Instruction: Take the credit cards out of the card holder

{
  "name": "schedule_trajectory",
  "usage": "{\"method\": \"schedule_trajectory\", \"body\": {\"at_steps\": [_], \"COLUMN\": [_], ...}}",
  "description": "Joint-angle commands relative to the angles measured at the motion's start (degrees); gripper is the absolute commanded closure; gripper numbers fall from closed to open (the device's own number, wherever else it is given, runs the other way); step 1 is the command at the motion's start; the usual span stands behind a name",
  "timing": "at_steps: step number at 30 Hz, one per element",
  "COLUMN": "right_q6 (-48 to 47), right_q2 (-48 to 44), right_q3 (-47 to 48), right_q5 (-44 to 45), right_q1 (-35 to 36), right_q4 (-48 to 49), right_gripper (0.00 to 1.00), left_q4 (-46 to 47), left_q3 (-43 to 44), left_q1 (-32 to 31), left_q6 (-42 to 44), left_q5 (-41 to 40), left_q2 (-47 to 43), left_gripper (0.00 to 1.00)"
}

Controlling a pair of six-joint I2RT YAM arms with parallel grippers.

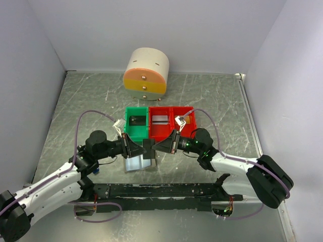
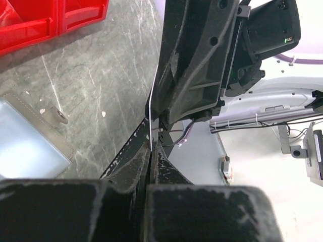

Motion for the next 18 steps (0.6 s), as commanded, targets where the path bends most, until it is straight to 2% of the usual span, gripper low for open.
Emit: {"method": "schedule_trajectory", "body": {"at_steps": [1,4,11,13,18], "right_q6": [-0.2,-0.4,1.0,2.6,6.5], "right_q2": [-1.1,-1.3,2.6,4.3,7.0], "right_q3": [-0.3,-0.8,-0.4,-0.7,-2.4], "right_q5": [0.2,0.0,-4.3,-5.2,-4.7], "right_q1": [0.2,-0.3,-0.7,-0.8,-1.1], "right_q4": [3.2,4.1,10.1,13.7,21.5], "right_gripper": [0.73,0.64,0.61,0.62,0.73], "left_q4": [2.2,3.7,9.4,10.9,11.2], "left_q3": [0.6,0.6,-0.2,-0.5,-0.5], "left_q1": [0.3,0.3,0.4,0.3,0.3], "left_q6": [0.1,0.0,-1.6,-2.2,-2.1], "left_q5": [0.5,1.6,4.9,5.4,5.7], "left_q2": [0.4,0.6,1.3,1.5,1.9], "left_gripper": [0.93,0.93,0.93,0.93,0.93]}}
